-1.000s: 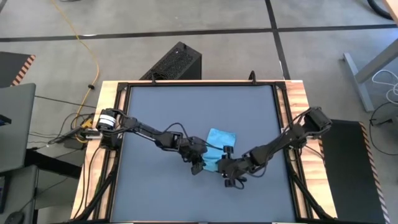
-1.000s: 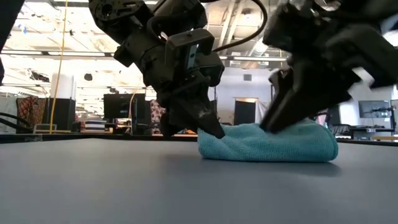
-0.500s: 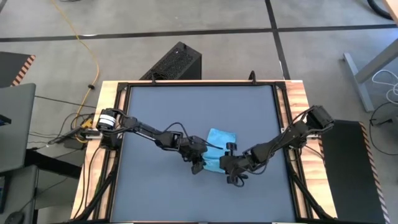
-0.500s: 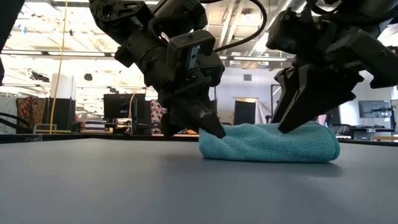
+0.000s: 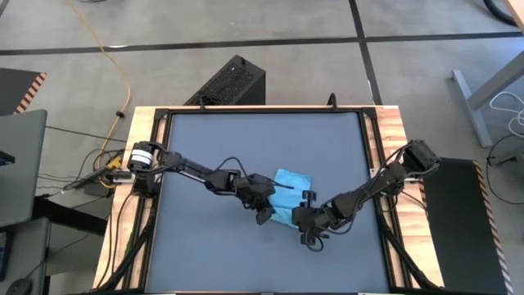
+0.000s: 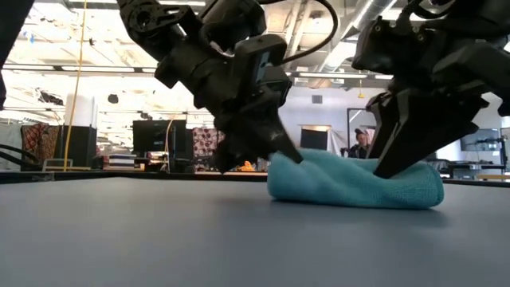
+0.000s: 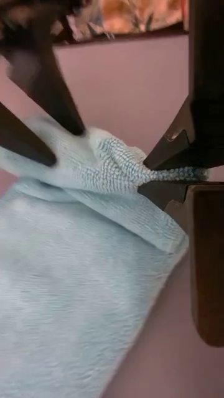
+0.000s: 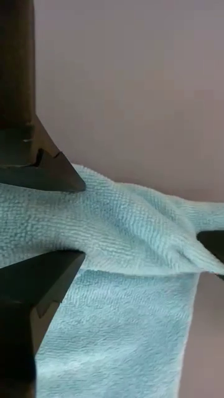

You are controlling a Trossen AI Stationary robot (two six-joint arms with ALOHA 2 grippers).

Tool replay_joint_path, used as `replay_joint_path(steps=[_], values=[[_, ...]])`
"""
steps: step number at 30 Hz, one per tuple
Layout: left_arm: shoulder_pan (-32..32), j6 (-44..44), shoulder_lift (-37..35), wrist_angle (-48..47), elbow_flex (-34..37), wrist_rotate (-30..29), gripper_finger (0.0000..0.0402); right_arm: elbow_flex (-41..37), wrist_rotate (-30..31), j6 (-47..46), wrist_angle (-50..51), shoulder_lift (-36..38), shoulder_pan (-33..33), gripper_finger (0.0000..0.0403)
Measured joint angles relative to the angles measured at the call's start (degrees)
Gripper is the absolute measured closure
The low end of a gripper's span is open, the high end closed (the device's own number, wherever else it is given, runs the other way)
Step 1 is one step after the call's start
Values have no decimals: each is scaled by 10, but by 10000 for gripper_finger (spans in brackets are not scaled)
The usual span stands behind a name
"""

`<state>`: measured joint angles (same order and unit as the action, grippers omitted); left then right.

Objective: Roll towel
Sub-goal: Roll the blue microfiber towel

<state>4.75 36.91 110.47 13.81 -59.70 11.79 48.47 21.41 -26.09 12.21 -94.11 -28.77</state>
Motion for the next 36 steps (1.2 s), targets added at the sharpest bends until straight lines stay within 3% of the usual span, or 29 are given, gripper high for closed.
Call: replay_joint_path(steps=[6, 15, 30, 36], values=[[-10, 5, 0, 22, 0, 19, 401, 0, 15, -37, 26, -1, -2, 216], [-10, 8, 0, 9, 0, 20, 401, 4, 12, -97, -7, -63, -13, 215], [-11, -5, 0, -26, -1, -11, 401, 11, 17, -96, -4, -73, -16, 212], [-4, -90, 0, 3, -5, -6, 394, 10, 16, -96, -3, -73, -16, 212]])
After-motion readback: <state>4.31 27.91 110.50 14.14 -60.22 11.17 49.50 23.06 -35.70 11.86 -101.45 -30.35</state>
